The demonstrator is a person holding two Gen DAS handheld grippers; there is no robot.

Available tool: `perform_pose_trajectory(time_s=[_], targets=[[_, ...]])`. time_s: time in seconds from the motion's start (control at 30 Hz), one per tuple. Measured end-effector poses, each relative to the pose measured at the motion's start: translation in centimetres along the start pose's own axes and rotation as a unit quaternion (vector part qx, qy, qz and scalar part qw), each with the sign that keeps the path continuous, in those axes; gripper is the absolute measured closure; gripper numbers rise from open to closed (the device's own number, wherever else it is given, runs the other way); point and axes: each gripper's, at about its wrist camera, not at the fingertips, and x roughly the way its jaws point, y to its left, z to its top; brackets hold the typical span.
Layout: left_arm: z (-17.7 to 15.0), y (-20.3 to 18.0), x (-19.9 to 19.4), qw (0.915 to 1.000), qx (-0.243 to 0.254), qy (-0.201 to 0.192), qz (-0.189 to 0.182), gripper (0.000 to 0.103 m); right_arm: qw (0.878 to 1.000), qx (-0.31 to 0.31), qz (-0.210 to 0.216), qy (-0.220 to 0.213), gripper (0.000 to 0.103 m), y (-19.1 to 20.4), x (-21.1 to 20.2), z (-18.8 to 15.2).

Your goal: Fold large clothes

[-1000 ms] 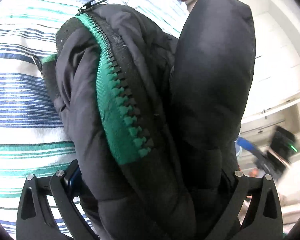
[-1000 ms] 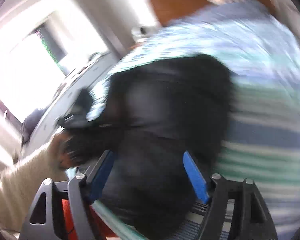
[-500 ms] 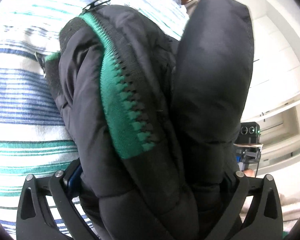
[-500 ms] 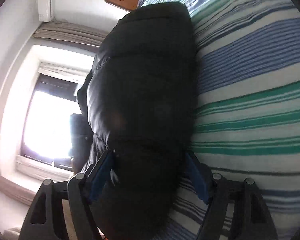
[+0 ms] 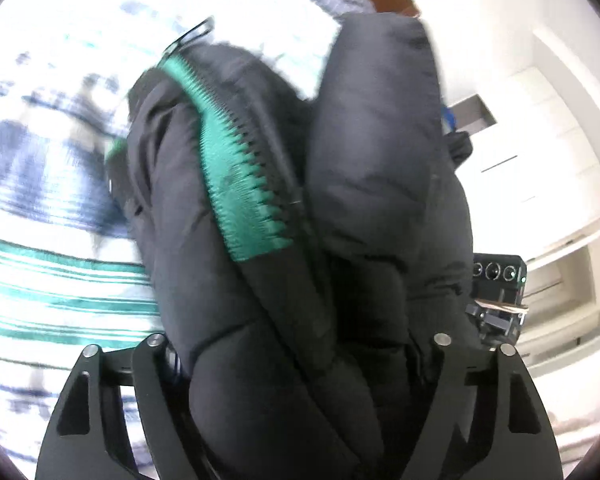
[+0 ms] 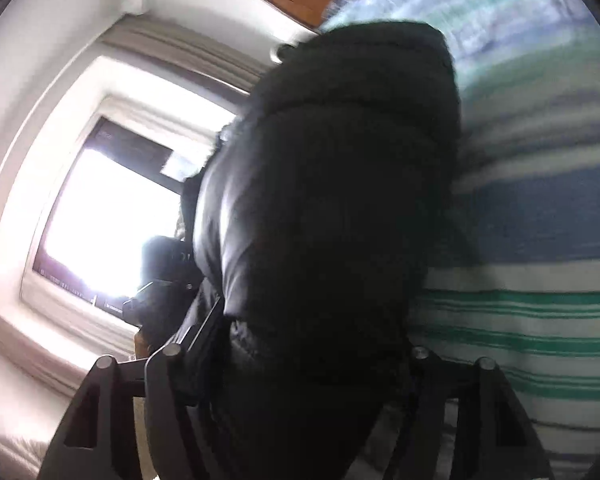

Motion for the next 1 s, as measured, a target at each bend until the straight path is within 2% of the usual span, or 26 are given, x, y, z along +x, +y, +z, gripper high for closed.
perform_pose_trajectory(time_s=[0.13,0.3,0.43,0.57,0.63,0.67,0.7,0.73,0.8,0.87,0.93,1.0], targets=[[1.9,-3.4,-2.2,0.999,0.017,-0.039,-0.011,0.024,0.999,-0.039,0.018,-0.024,0.038,2.5,-2.0,3.0],[8.2,-7.2,-2.0,0.9965,0.048,-0.069,0.007,0.024,0.996,-0.074,0.02,-0.043,0.038,2.4,-3.1,10.1],[13.2,-8.0,1.7,0.9967,0.048,-0.063,0.019,0.024,0.996,-0.068,0.013,-0.048,0.038,-0.8,-3.3,14.9],[15.9,-7.2,7.0,0.9973,0.047,-0.04,0.039,0.024,0.998,-0.041,0.002,-0.039,0.038,-6.0,-3.2,17.3],[16.4,-5.7,9.9,0.9977,0.039,-0.023,0.049,0.024,0.999,-0.017,-0.006,-0.027,0.038,-9.4,-2.8,17.7],[16.6,-5.2,12.0,0.9978,0.03,-0.013,0.058,0.019,1.0,-0.004,-0.009,-0.02,0.038,-10.9,-2.6,17.6],[16.2,-4.1,14.2,0.9971,0.014,0.0,0.075,0.009,1.0,0.019,-0.012,-0.009,0.038,-13.0,-2.3,17.2],[15.7,-3.1,15.9,0.9971,-0.006,0.008,0.076,0.003,0.999,0.036,-0.007,-0.004,0.035,-14.2,-2.2,16.7],[14.7,-1.9,16.8,0.9988,-0.026,-0.001,0.04,0.0,0.998,0.067,0.015,0.0,0.031,-15.9,-2.5,15.8],[13.8,-2.1,16.1,0.9992,-0.01,-0.012,0.037,0.0,0.997,0.071,0.016,0.002,0.029,-15.5,-2.5,15.2],[13.1,-2.7,14.8,0.9984,0.0,-0.008,0.056,0.001,0.998,0.061,-0.012,0.007,0.024,-14.5,-3.0,15.3],[12.2,-3.7,13.3,0.9963,0.017,-0.017,0.083,0.001,0.996,0.018,-0.088,0.009,0.019,-12.0,-4.6,14.9]])
